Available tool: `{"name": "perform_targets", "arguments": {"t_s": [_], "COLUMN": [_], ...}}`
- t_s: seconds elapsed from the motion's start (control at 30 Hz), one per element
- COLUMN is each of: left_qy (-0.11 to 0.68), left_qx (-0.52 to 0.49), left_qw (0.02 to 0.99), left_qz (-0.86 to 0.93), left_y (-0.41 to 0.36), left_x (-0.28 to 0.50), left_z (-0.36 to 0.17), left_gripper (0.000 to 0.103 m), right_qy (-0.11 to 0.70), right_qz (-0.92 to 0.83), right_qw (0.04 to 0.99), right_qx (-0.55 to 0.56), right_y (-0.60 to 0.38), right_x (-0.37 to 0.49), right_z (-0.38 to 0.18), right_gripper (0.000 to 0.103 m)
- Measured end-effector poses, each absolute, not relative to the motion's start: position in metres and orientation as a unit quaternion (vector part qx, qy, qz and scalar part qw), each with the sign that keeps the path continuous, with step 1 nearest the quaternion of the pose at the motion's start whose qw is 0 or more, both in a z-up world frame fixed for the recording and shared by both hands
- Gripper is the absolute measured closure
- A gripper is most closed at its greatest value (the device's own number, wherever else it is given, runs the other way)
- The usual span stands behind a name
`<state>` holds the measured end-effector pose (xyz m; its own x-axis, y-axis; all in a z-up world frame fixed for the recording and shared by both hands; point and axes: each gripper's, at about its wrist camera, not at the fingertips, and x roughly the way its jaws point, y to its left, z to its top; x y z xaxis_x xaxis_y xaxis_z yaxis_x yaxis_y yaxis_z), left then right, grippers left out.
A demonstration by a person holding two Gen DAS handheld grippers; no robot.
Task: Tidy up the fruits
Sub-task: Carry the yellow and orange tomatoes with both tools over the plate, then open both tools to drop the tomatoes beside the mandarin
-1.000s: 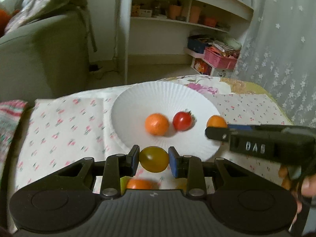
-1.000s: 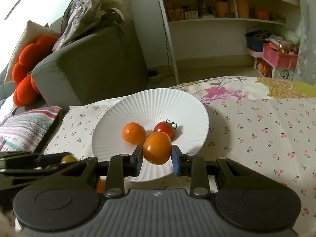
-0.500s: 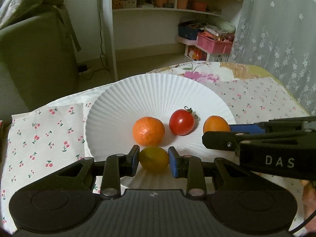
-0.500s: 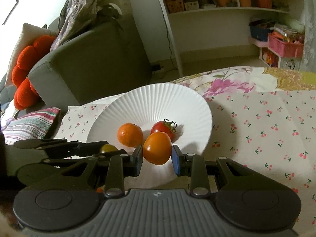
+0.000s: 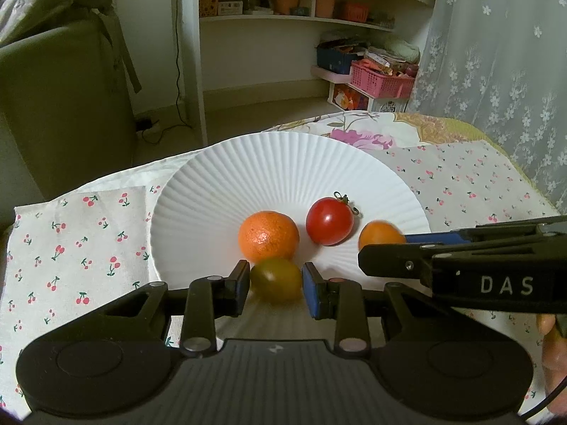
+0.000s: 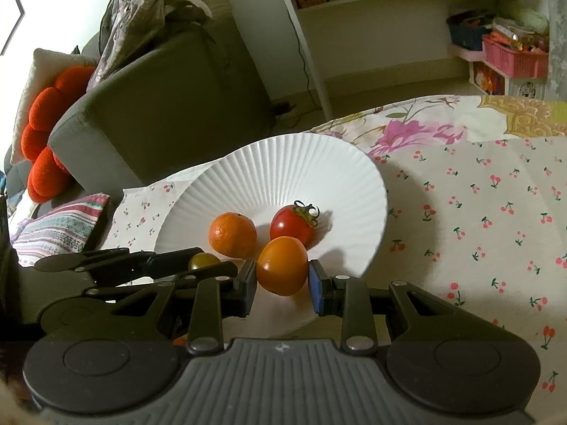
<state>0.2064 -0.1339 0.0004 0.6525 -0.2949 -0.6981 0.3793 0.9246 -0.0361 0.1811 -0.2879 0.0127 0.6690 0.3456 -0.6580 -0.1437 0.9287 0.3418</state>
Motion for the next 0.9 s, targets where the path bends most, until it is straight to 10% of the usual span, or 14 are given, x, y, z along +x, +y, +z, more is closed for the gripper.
{"name": "perform_targets", "arguments": {"t_s": [0.9], "left_qy": [0.369], "left_qx": [-0.016], "left_qw": [0.914], "left_qz": [-0.167], "left_y": [-0.091], "left_x": [0.167], "left_z": [0.035], "left_gripper": [0.076], "right_qy": [0.339], "right_qz": [0.128], "right_qw": [0.925], "right_qx": [0.111], "right_y": [-0.282], "right_x": [0.148], "right_z": [0.032], "right_gripper": [0.067]}}
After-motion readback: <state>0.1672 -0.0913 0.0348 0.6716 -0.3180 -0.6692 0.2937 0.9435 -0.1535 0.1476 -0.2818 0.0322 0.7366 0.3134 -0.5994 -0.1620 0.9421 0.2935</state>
